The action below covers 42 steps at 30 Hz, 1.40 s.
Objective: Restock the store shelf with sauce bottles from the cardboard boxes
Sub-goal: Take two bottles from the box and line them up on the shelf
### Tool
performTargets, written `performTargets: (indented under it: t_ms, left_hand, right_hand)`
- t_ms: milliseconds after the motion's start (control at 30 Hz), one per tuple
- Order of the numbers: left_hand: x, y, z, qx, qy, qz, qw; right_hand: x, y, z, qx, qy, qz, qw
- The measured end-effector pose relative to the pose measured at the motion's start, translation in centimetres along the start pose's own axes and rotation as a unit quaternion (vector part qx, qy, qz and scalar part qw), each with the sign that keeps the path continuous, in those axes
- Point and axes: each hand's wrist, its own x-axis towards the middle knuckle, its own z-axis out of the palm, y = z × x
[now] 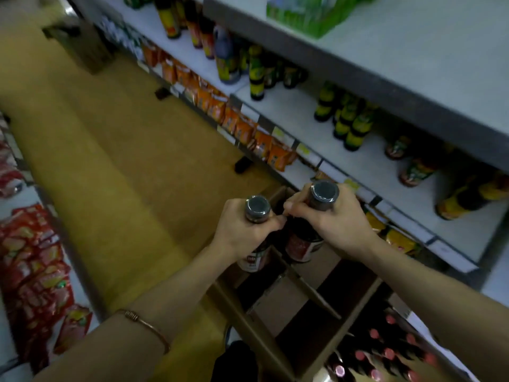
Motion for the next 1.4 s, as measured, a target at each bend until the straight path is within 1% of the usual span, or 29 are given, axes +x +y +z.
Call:
performTargets:
  t_ms: [167,333,433,600,700,800,933,1133,1267,1400]
  left_hand:
    - [-0.3,10.9,-1.4,0.003,-0.004,0.049,0.999]
    - [0.0,19.5,-1.9,-0.001,-0.044,0.132,0.990]
    - [0.0,24.4,-2.0,-0.006,-0.081,0.183,0.980]
    - [-0.8,31.3,-1.9,-0.036,-0.166,0.230,0.958]
    - [-1.7,34.5,-0.6,-0.044,-0.223,0.260,0.938]
    - [-3.1,37.4,1.5,-0.061,-0.277,0.263,0.922]
    - [-6.0,42.0,5.1,-0.078,-0.369,0.279,0.883]
    - [-13.5,49.3,11.6,-0.127,-0.515,0.287,0.798]
    - [-20.3,52.4,16.6,-0.144,-0.578,0.272,0.756]
    - [-27.3,54.4,21.9,-0.135,-0.622,0.267,0.724]
  right_hand:
    - [-1.9,-9.1,-5.6,0.008,0.072,-0.025,0.997]
    - [-3.6,-16.5,-9.5,-0.002,0.145,-0.029,0.989]
    - [-4.9,-20.5,-11.6,-0.003,0.194,-0.023,0.981]
    - [-8.3,-26.4,-14.3,-0.001,0.267,-0.022,0.964]
    - [-11.1,-28.6,-15.9,0.012,0.336,-0.023,0.941]
    - [-14.9,-30.6,-18.0,0.008,0.391,-0.014,0.920]
    - [-21.0,-33.5,-20.9,-0.010,0.459,0.000,0.888]
    - [-32.1,-37.9,-24.8,-0.039,0.565,0.034,0.823]
    - [-40.7,-39.2,-26.5,-0.049,0.638,0.062,0.766]
    - [-49.9,-39.2,-28.4,-0.071,0.669,0.089,0.734]
